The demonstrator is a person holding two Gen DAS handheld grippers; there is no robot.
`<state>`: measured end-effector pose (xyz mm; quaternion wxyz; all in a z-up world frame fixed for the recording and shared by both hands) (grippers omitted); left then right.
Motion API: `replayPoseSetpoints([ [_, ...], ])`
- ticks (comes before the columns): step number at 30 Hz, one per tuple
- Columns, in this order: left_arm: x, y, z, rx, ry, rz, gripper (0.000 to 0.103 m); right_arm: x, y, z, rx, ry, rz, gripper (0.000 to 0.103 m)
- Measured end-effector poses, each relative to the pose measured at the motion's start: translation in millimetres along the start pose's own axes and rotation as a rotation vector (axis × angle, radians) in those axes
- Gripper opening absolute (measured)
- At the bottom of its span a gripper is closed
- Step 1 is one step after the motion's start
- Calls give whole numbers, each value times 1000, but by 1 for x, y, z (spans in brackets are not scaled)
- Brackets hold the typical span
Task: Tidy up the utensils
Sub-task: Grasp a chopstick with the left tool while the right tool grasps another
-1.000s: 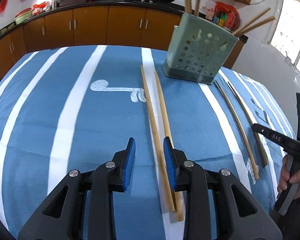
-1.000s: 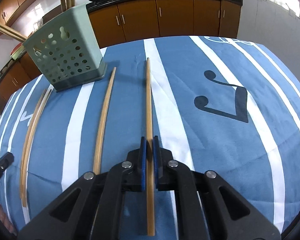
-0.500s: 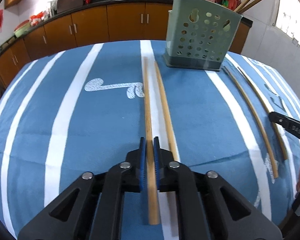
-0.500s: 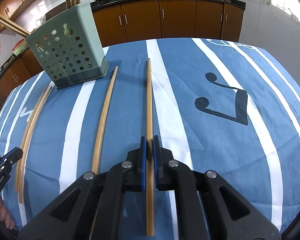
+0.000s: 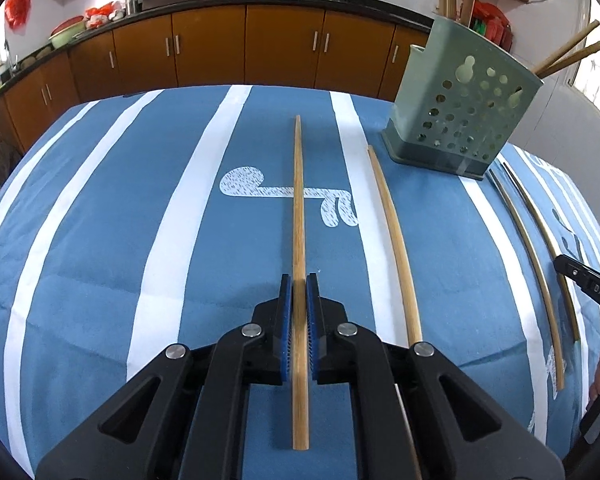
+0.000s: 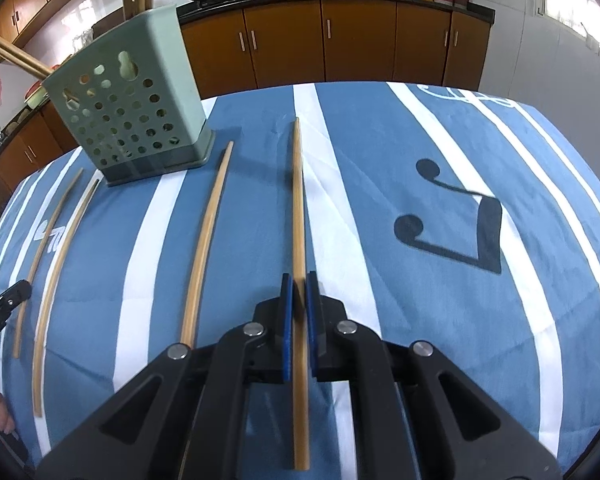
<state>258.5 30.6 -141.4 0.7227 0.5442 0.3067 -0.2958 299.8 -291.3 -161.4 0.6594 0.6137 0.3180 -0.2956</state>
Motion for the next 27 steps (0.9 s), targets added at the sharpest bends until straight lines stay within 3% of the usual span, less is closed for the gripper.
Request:
replayPoseSetpoints([
  [9, 0, 0, 0, -16, -18, 2, 8, 3, 2, -2, -35, -40, 38, 8],
  [27, 0, 1, -1, -22, -25, -1, 8, 4, 1, -1, -18, -29, 40, 9],
])
Point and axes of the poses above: each gripper's, at about its wrist camera, not at the fingertips, and x roughly the way its jaws point, z to its right, y to its top, the point moved 7 cm from there along x, roughly the way its jaws point, and after that the axes turned 12 degrees about -x, right-handed, at the moved point
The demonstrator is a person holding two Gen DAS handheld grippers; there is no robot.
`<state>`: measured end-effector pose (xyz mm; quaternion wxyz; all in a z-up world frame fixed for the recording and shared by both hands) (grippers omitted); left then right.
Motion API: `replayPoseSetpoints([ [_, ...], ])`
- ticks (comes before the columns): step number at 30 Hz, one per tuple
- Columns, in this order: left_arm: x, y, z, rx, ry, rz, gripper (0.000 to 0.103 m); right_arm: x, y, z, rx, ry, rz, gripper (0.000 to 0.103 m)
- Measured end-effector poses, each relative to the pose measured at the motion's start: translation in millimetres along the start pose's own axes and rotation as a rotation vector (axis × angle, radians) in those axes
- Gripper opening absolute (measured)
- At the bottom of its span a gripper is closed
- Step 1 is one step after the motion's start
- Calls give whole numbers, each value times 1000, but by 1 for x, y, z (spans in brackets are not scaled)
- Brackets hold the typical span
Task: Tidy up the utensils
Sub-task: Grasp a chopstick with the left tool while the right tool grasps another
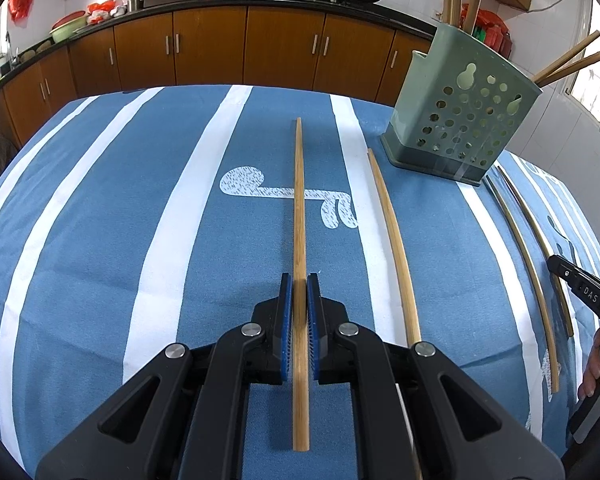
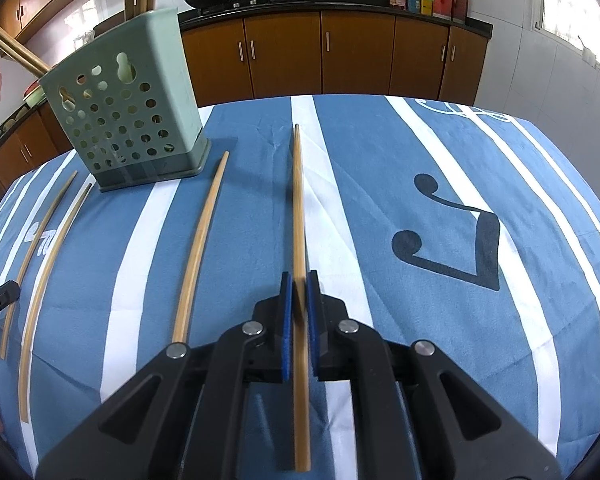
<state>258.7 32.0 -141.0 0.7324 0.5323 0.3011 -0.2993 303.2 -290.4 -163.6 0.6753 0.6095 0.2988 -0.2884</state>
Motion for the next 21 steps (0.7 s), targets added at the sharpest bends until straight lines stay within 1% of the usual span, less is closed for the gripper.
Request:
replayPoseSetpoints([
  [21, 0, 0, 0, -7, -7, -1, 9, 0, 0, -1, 5, 5, 1, 9],
])
Point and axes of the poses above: each gripper's, at about its wrist camera, not at the fingertips, and x roughly the way its jaws point, z to its right, y to its top, the point moved 7 cm from there along x, roughly the way its jaws point, and after that the axes turned 12 degrees about -x, right-handed, at the moved point
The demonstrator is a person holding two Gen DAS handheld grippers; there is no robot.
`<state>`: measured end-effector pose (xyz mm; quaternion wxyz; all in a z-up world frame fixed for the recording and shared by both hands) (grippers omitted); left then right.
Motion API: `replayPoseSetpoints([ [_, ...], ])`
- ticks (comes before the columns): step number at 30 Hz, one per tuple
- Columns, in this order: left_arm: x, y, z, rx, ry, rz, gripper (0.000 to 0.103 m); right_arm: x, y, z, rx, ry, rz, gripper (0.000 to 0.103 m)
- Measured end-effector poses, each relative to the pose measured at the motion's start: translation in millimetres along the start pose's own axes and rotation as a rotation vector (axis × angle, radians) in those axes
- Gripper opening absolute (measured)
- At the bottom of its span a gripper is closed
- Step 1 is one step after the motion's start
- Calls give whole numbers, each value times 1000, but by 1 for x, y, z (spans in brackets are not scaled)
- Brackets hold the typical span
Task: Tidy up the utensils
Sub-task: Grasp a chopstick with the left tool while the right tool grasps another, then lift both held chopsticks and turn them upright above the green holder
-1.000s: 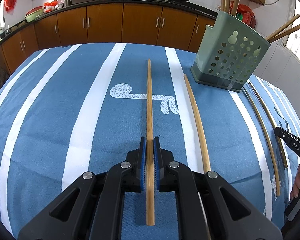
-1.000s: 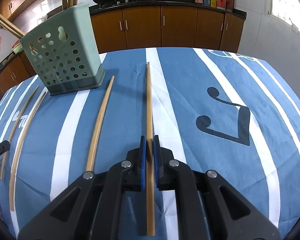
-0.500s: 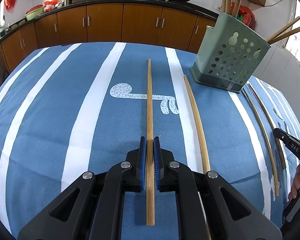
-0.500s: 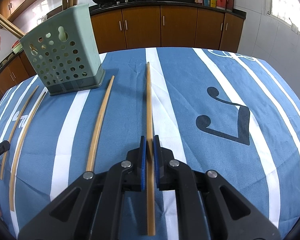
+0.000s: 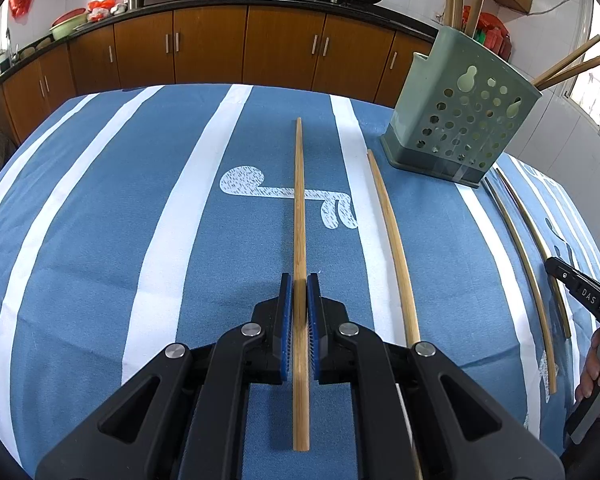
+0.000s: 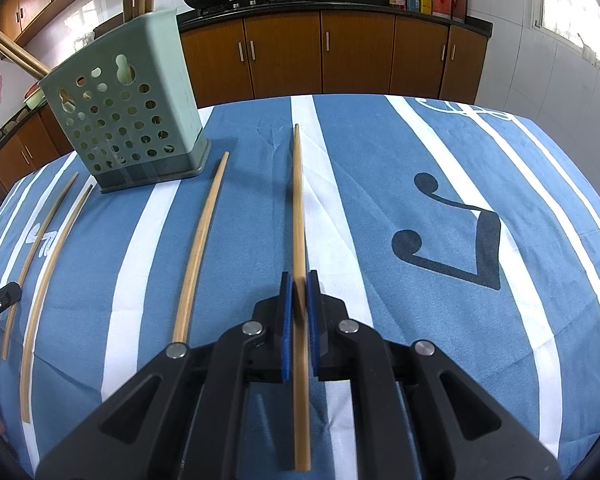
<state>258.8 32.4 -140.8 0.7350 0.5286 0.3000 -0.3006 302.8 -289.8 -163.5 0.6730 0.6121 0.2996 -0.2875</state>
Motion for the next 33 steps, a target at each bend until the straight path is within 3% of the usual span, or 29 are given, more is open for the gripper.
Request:
replayPoseSetpoints([
  [16, -12, -17, 3, 49, 19, 0, 14, -10, -13, -2, -14, 2, -2, 10],
  [22, -14, -19, 2, 67, 38, 1, 8, -13, -15, 0, -18, 3, -4, 8],
  [25, -18, -18, 0, 61, 31, -9, 8, -28, -12, 3, 1, 4, 38, 8],
  [33, -64, 10, 6, 61, -14, 120, 8, -74, 11, 17, 40, 8, 160, 8],
])
Point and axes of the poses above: each gripper's, at about its wrist camera, not at the fingertips, and x roughly the way its jaws point, z to its right, y to its top, the point moved 7 cm from there along x, roughly the way its jaws point, and after that the axes turned 12 degrees about -x, right-handed, at the moved point
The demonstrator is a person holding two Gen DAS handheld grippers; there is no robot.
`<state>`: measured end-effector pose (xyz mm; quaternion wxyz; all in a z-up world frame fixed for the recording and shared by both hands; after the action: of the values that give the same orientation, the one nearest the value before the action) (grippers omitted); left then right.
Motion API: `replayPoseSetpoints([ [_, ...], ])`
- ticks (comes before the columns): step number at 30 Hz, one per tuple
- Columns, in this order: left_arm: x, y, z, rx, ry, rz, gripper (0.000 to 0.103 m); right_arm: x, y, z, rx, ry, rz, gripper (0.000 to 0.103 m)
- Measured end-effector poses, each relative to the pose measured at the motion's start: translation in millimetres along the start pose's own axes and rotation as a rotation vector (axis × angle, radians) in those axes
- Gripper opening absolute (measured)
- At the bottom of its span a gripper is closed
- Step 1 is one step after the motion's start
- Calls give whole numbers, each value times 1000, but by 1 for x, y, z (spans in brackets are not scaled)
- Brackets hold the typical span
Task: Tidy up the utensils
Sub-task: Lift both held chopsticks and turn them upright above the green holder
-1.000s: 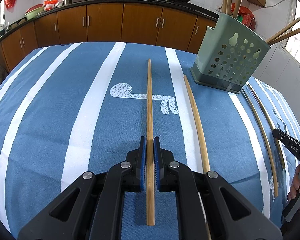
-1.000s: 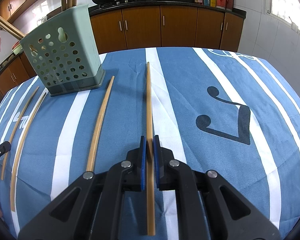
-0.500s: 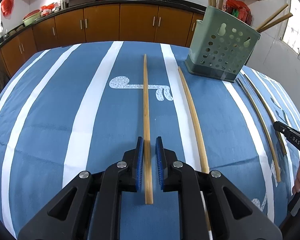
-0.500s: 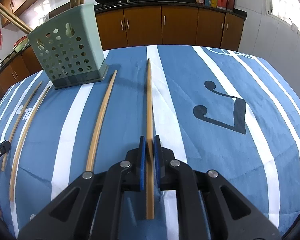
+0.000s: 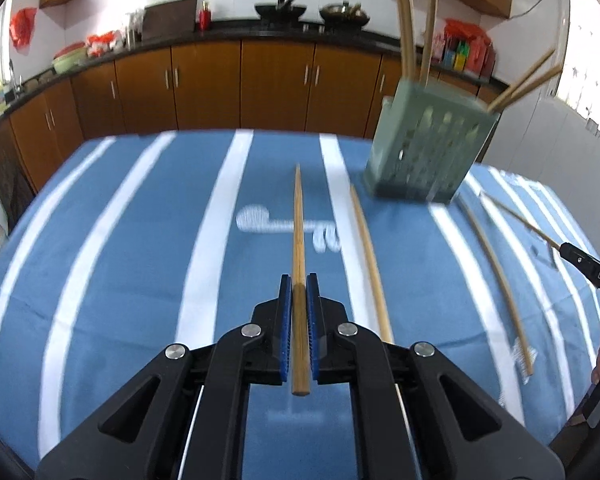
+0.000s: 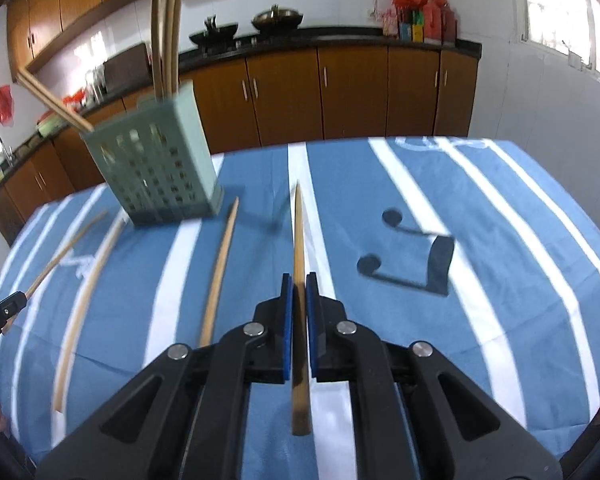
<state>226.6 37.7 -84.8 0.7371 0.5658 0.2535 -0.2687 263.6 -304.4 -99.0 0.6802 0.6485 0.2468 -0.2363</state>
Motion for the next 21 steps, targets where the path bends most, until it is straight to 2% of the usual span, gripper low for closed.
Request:
replayPoseSetpoints([
  [10, -53, 51, 11, -52, -79, 175, 8, -52, 45, 6, 39, 16, 197, 8],
  [21, -63, 64, 14, -46, -88, 210, 8, -66, 58, 7, 28, 12, 245, 8],
])
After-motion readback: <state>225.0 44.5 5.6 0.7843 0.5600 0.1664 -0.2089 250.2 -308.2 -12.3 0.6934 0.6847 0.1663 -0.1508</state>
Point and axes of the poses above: each gripper's, at about its wrist camera, not at the fingertips, and x roughly the way its jaws point, z to its right, y to its top, the point moved 7 cm from there along x, roughly the way its jaws point, and after that the axes turned 12 degrees about -x, right-handed, at the moved point
